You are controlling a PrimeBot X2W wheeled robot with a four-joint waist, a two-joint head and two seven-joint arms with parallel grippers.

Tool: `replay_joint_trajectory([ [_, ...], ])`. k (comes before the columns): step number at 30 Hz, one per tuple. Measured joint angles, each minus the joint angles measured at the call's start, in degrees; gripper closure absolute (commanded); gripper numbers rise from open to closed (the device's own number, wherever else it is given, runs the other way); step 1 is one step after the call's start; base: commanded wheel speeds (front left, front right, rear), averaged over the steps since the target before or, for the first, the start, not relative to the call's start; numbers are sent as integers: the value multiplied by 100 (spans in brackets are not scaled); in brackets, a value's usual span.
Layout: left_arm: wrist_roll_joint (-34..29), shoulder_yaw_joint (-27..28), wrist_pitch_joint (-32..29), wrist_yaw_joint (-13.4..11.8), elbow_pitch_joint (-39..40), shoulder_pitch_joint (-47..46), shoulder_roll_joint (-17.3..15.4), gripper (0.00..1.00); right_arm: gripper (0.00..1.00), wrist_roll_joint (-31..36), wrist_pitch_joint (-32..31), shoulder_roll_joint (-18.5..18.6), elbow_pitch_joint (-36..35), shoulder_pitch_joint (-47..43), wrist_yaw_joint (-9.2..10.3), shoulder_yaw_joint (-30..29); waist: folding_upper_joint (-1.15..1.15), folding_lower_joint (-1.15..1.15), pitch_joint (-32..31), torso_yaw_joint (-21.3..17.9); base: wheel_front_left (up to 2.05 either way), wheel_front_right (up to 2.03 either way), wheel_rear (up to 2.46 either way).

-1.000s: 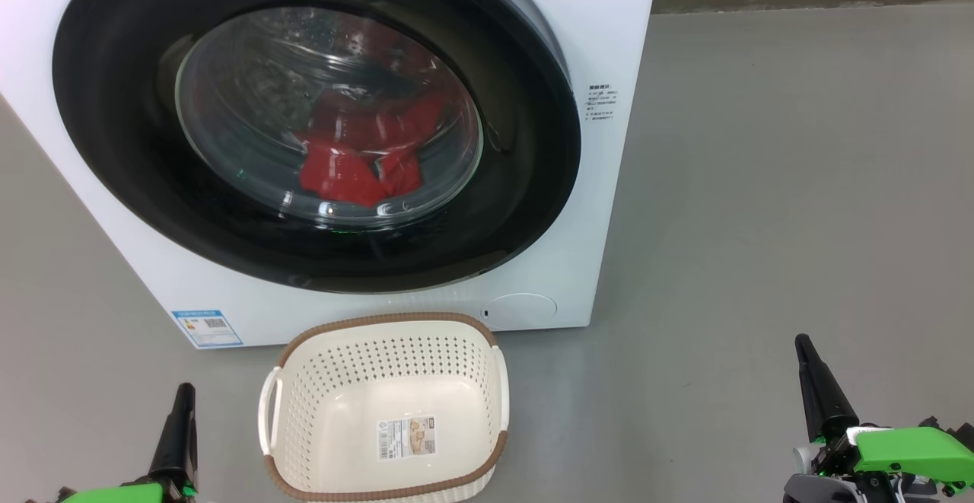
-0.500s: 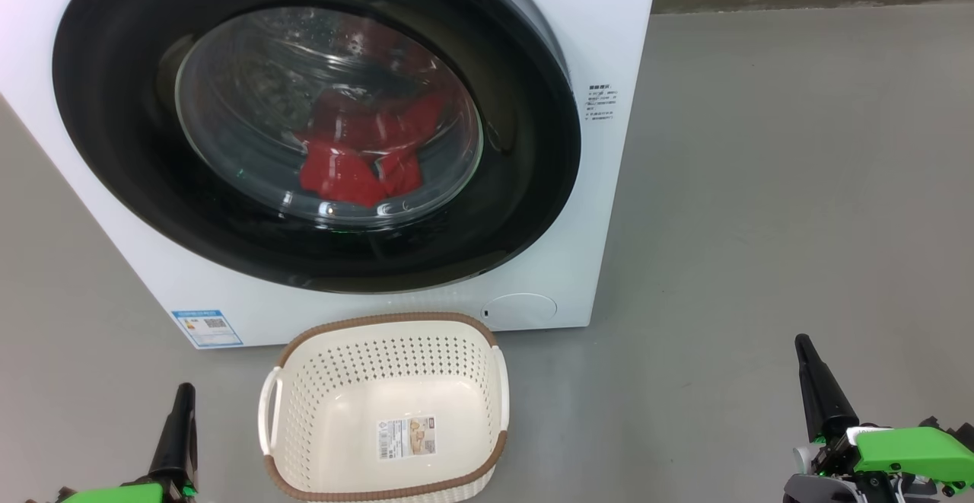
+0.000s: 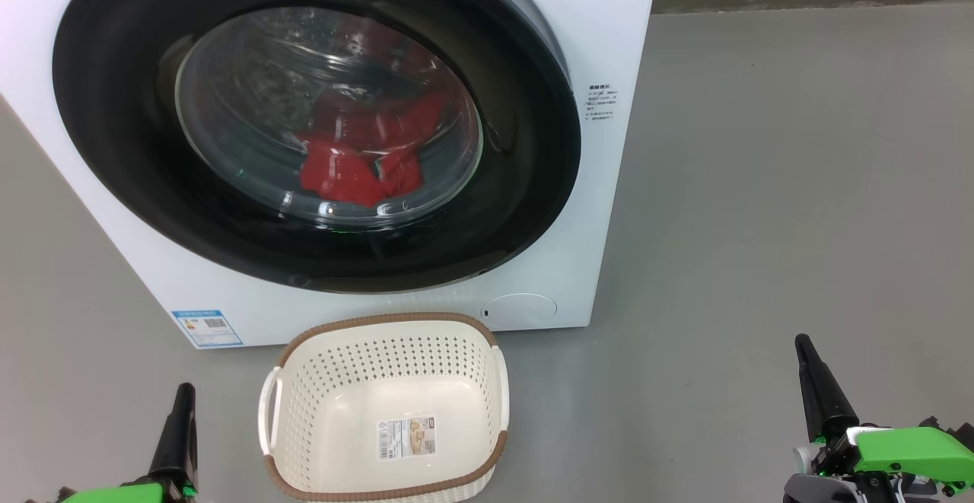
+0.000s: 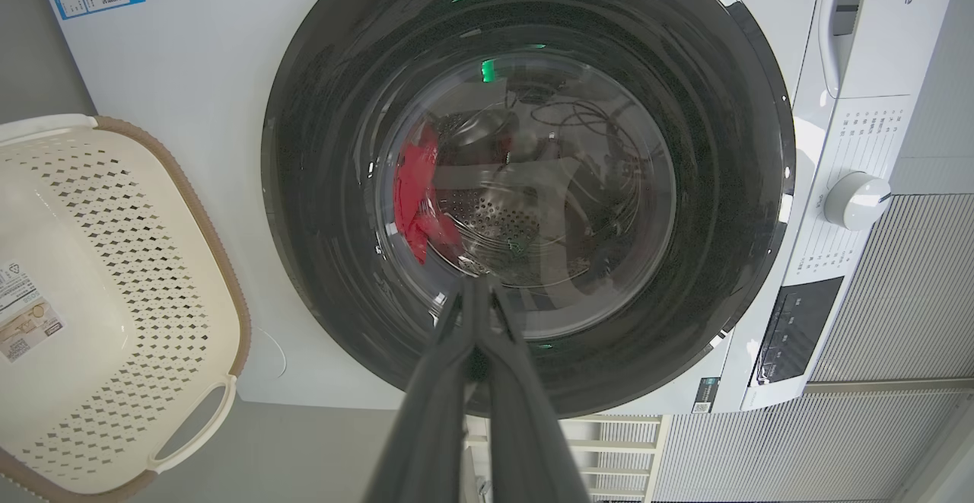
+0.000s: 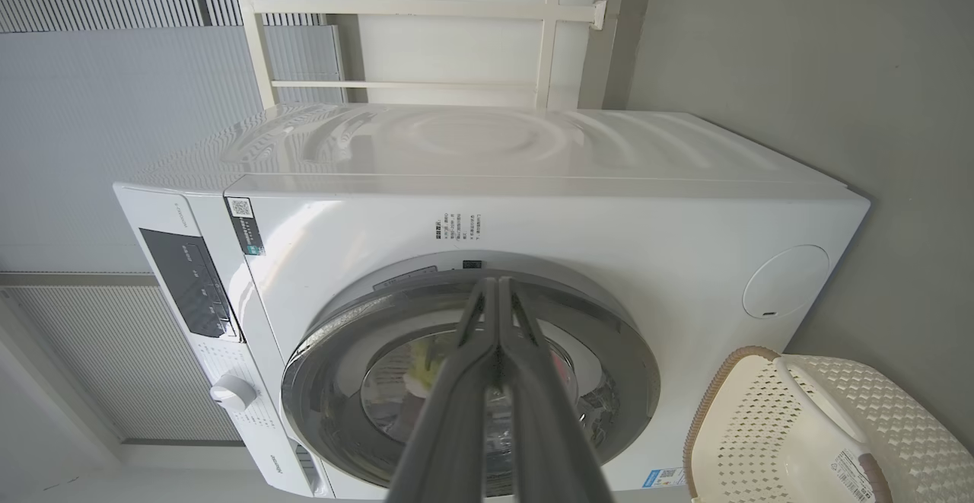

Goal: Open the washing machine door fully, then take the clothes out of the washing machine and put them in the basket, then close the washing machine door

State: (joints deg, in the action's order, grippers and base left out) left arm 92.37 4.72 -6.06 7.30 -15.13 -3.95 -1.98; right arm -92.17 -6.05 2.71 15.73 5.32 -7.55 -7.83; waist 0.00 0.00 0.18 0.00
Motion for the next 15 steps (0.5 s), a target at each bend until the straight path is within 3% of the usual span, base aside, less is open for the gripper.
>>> replay_joint_trajectory([
  [11,0,0,0,0,0,0,0,100,100,0,0,0,0,0,0,0,0,0,0,0,0,0,0],
  [12,1,-5,2,-1,-37,15,12,0,0,0,8,-3,46,-5,0,1,0,0,0,0,0,0,0],
  [13,1,-13,2,-1,-100,47,34,0,0,0,8,-12,118,-27,0,1,0,0,0,0,0,0,0],
  [14,1,-24,2,-2,-166,100,60,100,100,0,9,-26,186,-72,0,1,0,0,0,0,0,0,0],
  [15,1,-36,2,-3,-230,159,89,0,0,0,9,-41,260,-115,0,1,0,0,0,0,0,0,0],
])
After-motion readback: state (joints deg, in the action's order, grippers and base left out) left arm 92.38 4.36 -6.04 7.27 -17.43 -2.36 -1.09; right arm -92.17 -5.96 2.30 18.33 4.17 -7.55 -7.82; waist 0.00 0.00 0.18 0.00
